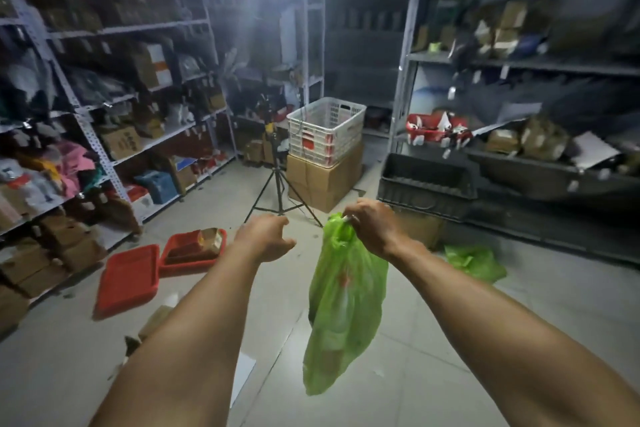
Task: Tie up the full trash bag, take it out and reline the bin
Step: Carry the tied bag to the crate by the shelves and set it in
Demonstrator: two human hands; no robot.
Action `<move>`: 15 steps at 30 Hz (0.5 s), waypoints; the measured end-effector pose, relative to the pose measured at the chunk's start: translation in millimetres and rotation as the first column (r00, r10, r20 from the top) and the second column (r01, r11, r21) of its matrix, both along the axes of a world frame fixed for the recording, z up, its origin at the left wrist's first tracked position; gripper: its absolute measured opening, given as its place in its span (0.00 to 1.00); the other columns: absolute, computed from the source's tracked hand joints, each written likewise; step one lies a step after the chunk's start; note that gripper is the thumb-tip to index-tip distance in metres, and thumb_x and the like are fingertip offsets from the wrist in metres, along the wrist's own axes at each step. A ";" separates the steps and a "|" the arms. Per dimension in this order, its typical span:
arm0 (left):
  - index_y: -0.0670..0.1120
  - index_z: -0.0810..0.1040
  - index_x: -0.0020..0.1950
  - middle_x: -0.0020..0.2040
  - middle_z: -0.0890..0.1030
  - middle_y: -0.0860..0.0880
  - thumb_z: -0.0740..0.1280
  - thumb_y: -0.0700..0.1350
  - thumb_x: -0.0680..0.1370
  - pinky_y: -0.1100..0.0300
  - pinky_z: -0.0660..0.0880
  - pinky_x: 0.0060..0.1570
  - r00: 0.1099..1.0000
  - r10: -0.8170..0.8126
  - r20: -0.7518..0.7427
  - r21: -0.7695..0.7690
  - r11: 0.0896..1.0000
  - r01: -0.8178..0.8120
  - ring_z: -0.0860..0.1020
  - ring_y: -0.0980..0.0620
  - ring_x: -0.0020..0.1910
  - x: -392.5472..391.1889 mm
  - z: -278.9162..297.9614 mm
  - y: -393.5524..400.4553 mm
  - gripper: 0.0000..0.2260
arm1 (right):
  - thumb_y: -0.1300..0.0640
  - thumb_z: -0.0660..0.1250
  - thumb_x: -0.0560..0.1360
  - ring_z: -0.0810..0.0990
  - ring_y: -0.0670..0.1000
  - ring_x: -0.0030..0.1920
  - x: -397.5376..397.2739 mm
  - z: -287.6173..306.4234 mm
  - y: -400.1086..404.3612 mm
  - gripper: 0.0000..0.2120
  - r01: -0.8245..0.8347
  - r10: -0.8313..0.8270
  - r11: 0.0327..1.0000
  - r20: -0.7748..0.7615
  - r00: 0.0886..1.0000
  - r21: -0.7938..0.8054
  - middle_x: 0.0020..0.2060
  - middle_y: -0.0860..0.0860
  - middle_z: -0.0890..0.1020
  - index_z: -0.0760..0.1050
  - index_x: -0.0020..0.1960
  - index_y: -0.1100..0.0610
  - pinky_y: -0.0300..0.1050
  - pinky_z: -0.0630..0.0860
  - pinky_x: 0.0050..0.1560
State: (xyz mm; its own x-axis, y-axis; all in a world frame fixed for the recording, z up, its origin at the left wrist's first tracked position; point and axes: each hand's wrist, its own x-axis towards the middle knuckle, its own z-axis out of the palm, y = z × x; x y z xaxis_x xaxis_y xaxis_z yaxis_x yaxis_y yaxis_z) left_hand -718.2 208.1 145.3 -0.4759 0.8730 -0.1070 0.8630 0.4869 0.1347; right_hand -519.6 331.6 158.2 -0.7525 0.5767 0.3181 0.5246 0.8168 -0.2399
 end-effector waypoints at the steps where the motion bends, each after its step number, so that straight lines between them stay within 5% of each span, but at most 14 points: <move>1: 0.54 0.70 0.71 0.69 0.74 0.48 0.64 0.63 0.74 0.51 0.72 0.62 1.000 -0.023 -0.008 -0.004 1.000 0.023 0.72 0.45 0.67 7.6 2.5 15.7 0.27 | 0.57 0.64 0.78 0.81 0.61 0.48 10.7 0.6 12.5 0.07 0.029 -0.029 1.000 -0.006 1.000 -0.004 0.47 0.56 0.82 0.81 0.49 0.55 0.53 0.78 0.43; 15: 0.53 0.70 0.71 0.66 0.75 0.46 0.64 0.61 0.75 0.47 0.75 0.59 0.944 -0.311 -0.112 -0.061 0.950 0.306 0.73 0.42 0.64 118.3 -1.9 206.4 0.27 | 0.63 0.61 0.76 0.80 0.61 0.48 130.2 -11.5 159.1 0.11 0.265 -0.281 0.956 -0.127 0.951 -0.128 0.46 0.56 0.80 0.82 0.49 0.55 0.50 0.76 0.45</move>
State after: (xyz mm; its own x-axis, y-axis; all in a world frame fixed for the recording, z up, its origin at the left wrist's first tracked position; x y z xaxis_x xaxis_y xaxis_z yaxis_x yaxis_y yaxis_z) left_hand -599.9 414.4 143.4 -0.1956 0.9750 -0.1056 0.9803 0.1974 0.0073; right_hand -389.4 490.7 146.7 -0.5128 0.7905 0.3349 0.6779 0.6122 -0.4071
